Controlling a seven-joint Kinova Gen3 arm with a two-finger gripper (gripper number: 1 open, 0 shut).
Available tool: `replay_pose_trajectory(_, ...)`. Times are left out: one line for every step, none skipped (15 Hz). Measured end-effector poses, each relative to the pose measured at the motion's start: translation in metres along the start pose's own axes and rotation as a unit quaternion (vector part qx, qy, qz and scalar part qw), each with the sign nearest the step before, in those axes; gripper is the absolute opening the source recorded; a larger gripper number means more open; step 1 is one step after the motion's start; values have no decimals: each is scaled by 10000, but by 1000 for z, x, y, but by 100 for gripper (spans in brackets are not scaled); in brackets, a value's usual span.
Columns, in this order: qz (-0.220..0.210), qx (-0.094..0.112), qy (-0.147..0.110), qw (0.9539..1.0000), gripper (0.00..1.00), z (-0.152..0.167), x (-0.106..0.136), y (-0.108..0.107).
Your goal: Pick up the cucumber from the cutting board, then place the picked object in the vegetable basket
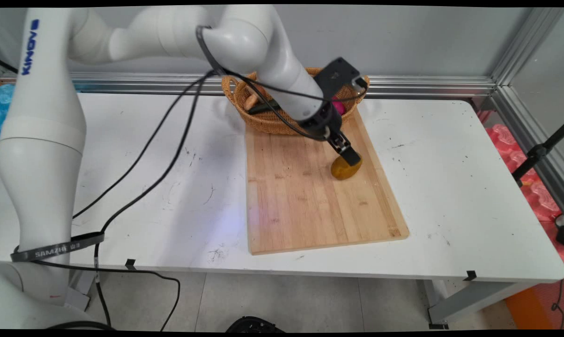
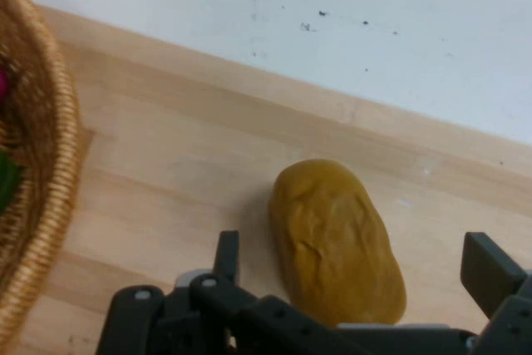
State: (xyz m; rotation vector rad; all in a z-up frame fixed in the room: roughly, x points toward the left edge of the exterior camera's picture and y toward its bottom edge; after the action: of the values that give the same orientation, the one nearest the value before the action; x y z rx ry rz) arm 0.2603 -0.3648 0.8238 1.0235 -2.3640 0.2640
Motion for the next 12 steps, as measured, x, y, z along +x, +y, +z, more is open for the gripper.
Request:
replay_pose_trajectory(-52,7,-11,10000,100,7,-1,1)
replay_pose_trajectory(-106,19,-26,9999,100,15,-2,2)
replay_pose_trajectory(-155,38,-42,9999,100,22,-4,2)
replay_pose_trajectory(-203,61,-58,9998,100,29,-5,3)
replay_pose_trajectory(-241,77,-71,9997,100,34,-7,3)
replay_pose_trajectory(-282,87,-83,9995,100,40,-8,3)
replay_pose_trajectory(-311,89,-92,9994,100,45,-9,4)
replay_pose_trajectory(-334,91,-98,9994,0,49,-10,5)
replay_pose_trajectory(-348,93,-99,9993,0,52,-10,6)
replay_pose_trajectory(-358,94,-99,9993,0,54,-11,6)
replay_pose_trajectory(-375,94,-95,9992,0,56,-10,6)
replay_pose_trajectory(-384,93,-86,9992,0,58,-9,7)
